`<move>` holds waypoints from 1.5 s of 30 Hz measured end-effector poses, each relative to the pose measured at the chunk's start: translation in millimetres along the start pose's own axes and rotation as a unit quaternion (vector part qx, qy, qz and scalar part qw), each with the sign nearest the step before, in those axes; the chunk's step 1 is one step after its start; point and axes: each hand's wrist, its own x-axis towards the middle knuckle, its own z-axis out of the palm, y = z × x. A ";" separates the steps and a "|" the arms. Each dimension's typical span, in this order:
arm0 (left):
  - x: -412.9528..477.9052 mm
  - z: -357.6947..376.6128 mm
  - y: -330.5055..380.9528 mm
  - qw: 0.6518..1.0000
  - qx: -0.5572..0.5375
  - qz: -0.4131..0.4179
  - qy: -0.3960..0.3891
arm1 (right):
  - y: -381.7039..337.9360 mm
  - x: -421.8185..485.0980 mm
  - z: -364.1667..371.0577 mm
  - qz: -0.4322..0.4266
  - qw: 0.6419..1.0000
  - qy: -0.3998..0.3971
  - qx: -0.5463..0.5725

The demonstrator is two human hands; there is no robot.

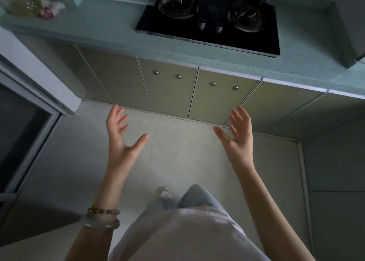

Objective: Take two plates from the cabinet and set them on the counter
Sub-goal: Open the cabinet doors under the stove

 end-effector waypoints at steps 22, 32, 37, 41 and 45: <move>189.3 71.9 -28.5 0.998 -0.009 0.001 -0.066 | 10.9 159.6 34.2 0.022 0.999 0.041 -0.010; 247.6 115.0 -20.5 0.999 0.001 0.014 -0.049 | 23.2 229.2 29.1 0.036 0.999 0.020 -0.022; 273.7 121.0 -26.2 0.999 0.003 0.002 -0.045 | 25.5 250.5 37.1 0.052 0.998 0.016 -0.023; 290.4 120.7 -36.6 0.998 0.011 -0.004 -0.054 | 24.9 266.4 44.9 0.048 0.998 0.019 -0.029; 308.0 121.0 -43.7 0.997 0.014 -0.014 -0.072 | 21.4 278.7 53.2 0.046 0.998 0.037 -0.030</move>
